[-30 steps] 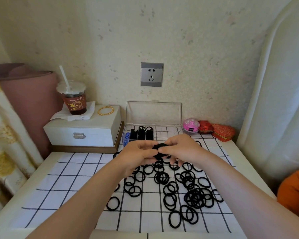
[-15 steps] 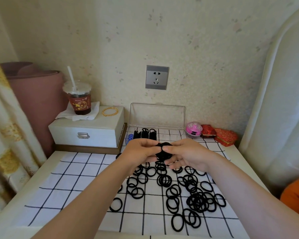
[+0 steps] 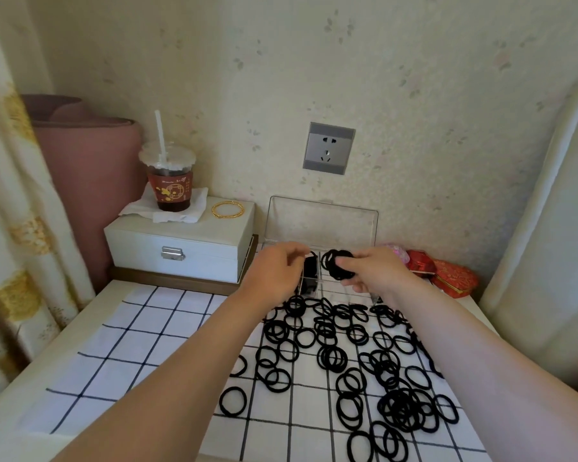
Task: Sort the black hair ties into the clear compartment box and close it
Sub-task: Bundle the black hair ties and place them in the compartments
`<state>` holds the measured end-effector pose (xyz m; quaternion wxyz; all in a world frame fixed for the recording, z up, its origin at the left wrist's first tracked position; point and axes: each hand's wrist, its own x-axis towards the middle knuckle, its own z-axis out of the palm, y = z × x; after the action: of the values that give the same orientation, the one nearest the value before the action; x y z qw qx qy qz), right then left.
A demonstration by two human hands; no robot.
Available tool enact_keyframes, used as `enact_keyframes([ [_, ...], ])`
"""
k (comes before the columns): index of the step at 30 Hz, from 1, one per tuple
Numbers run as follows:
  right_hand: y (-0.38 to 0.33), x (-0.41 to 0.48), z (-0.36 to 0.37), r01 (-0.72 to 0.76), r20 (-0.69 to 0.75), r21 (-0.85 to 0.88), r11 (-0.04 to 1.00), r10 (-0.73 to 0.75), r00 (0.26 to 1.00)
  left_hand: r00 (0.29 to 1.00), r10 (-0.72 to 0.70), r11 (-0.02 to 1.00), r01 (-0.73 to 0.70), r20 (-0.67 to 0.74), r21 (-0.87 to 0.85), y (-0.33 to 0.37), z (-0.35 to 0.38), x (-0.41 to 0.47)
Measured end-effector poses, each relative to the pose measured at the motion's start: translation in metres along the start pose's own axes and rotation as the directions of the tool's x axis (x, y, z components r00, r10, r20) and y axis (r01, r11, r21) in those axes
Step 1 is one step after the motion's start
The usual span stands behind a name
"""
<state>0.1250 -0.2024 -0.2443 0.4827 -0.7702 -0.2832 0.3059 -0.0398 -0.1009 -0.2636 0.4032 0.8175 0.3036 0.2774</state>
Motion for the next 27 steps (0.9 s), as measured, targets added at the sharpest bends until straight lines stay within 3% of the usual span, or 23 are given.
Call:
enact_keyframes([
  [3,-0.003,0.011,0.013,0.026,-0.030,-0.086,0.996,-0.029,0.999,0.997,0.073,0.984,-0.075,0.018,0.159,-0.015,0.006,0.013],
  [6,-0.003,0.023,0.022,0.084,-0.062,-0.324,0.942,-0.110,0.992,0.996,0.084,0.969,-0.088,0.029,0.231,-0.029,0.012,0.022],
  [10,-0.009,0.031,0.029,0.141,-0.053,-0.630,0.764,-0.223,0.973,0.993,0.098,0.966,-0.109,0.061,0.236,-0.033,0.014,0.028],
  [17,-0.011,0.040,0.039,0.077,-0.007,-0.861,0.502,-0.163,0.987,0.972,0.161,0.915,-0.211,0.169,0.343,-0.032,0.025,0.025],
  [22,-0.011,0.039,0.034,0.096,0.069,-0.842,0.531,-0.070,0.995,0.964,0.157,0.857,-0.241,0.216,0.456,-0.032,0.030,0.022],
  [27,-0.020,0.025,0.011,0.160,0.134,-0.716,0.680,-0.091,0.987,0.960,0.114,0.833,-0.232,0.255,0.503,-0.030,0.033,0.022],
])
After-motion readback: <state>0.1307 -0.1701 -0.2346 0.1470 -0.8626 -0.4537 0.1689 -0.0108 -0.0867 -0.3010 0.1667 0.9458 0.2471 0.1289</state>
